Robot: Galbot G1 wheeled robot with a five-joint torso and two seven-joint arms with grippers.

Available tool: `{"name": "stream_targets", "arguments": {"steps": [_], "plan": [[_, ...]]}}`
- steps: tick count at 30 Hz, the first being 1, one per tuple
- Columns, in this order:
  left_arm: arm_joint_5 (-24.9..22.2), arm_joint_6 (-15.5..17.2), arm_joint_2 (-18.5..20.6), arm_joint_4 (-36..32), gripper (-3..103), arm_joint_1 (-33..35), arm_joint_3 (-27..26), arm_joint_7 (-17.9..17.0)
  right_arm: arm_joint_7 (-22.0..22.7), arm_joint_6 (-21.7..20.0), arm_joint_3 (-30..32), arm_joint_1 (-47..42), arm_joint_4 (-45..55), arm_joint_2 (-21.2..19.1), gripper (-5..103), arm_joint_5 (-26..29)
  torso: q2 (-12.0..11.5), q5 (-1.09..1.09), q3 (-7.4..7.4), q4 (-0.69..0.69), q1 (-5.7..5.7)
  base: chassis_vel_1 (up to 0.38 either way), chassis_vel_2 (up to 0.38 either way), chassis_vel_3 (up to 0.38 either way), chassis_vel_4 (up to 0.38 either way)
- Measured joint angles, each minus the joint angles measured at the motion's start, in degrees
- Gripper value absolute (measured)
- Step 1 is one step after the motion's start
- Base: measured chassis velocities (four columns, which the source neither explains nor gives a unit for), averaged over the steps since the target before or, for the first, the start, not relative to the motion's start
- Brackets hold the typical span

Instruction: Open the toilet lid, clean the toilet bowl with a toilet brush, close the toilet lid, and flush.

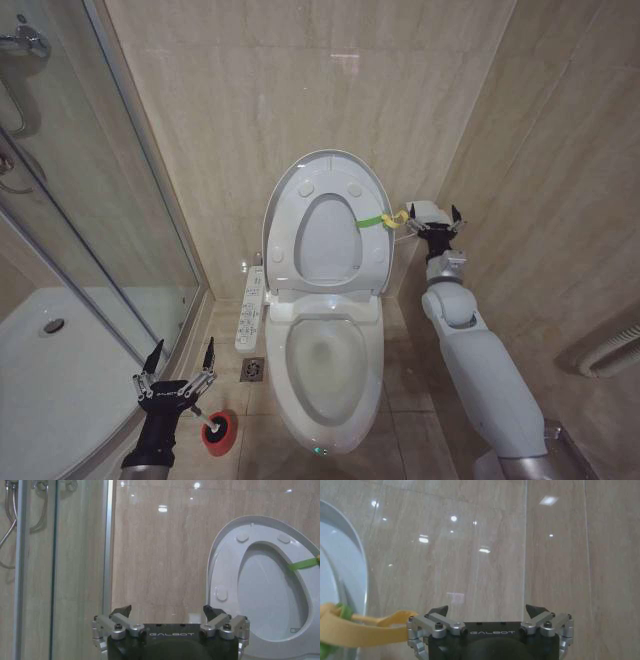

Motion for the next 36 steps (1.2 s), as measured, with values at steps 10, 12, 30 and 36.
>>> {"name": "stream_targets", "arguments": {"steps": [10,12,30,36], "plan": [[0.0,0.0,0.0,0.0,97,0.0,0.0,0.0,0.22,0.11,-2.61,4.77,-3.78,0.64,100,-0.12,0.0,0.0,0.0,0.0,0.0,0.0,0.0,0.0,0.0],[0.0,0.0,0.0,0.0,97,0.0,0.0,0.0,0.24,0.19,-3.21,5.83,-4.75,1.01,100,-0.29,0.0,0.0,0.0,0.01,0.0,0.0,0.0,0.0,0.0],[0.0,0.0,0.0,0.0,97,0.0,0.0,0.0,0.7,0.14,-7.07,9.39,-6.93,2.18,100,-0.9,0.0,0.0,0.0,-0.06,0.0,0.0,0.0,0.0,0.0],[0.0,0.0,0.0,0.0,97,0.0,0.0,0.0,1.51,-0.42,-8.22,9.87,-6.49,2.04,100,-0.91,0.0,0.01,0.0,0.01,-0.01,0.0,0.0,0.0,0.0]]}}
